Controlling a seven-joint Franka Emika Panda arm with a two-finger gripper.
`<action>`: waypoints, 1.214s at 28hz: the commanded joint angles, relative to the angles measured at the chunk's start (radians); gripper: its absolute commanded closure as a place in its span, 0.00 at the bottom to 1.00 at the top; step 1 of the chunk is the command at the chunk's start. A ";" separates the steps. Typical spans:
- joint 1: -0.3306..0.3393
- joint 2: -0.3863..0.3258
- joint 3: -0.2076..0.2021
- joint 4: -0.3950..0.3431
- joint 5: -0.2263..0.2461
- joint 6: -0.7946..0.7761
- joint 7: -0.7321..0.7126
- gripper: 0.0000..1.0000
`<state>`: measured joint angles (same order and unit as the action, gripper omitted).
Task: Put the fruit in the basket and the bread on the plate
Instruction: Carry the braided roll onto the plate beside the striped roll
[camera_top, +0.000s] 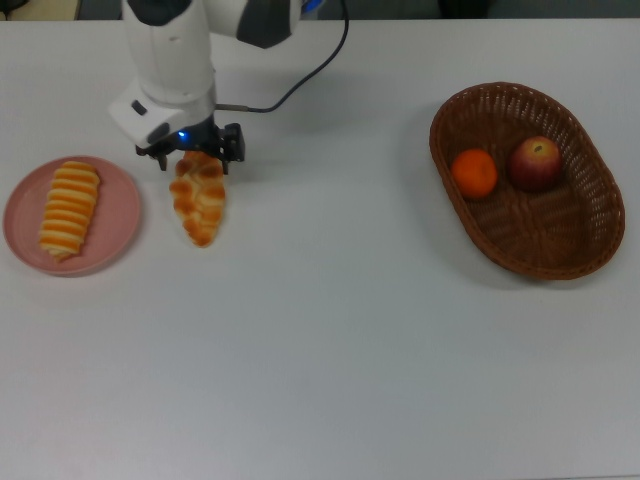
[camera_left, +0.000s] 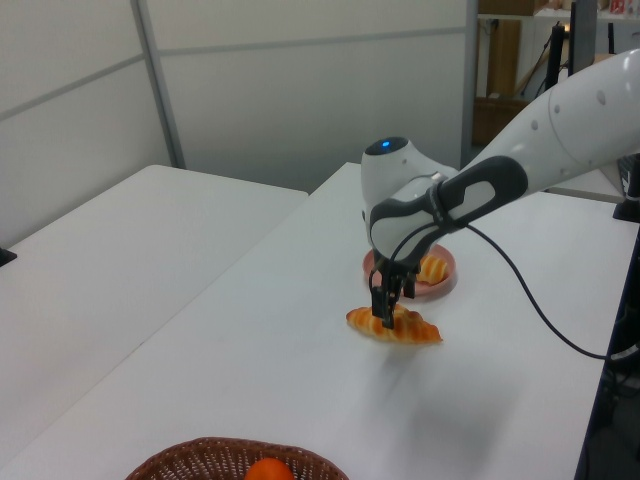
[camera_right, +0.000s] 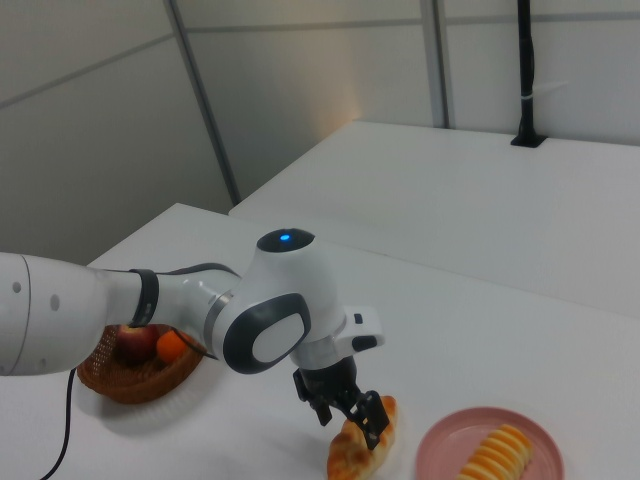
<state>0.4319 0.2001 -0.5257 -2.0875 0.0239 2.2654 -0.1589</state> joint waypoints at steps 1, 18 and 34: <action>0.047 0.056 -0.008 -0.026 -0.021 0.097 0.081 0.00; 0.068 0.156 -0.020 0.012 -0.006 0.218 0.163 1.00; -0.084 0.130 -0.024 0.325 0.114 -0.056 0.145 1.00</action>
<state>0.3742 0.3264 -0.5515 -1.8126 0.0979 2.2473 0.0055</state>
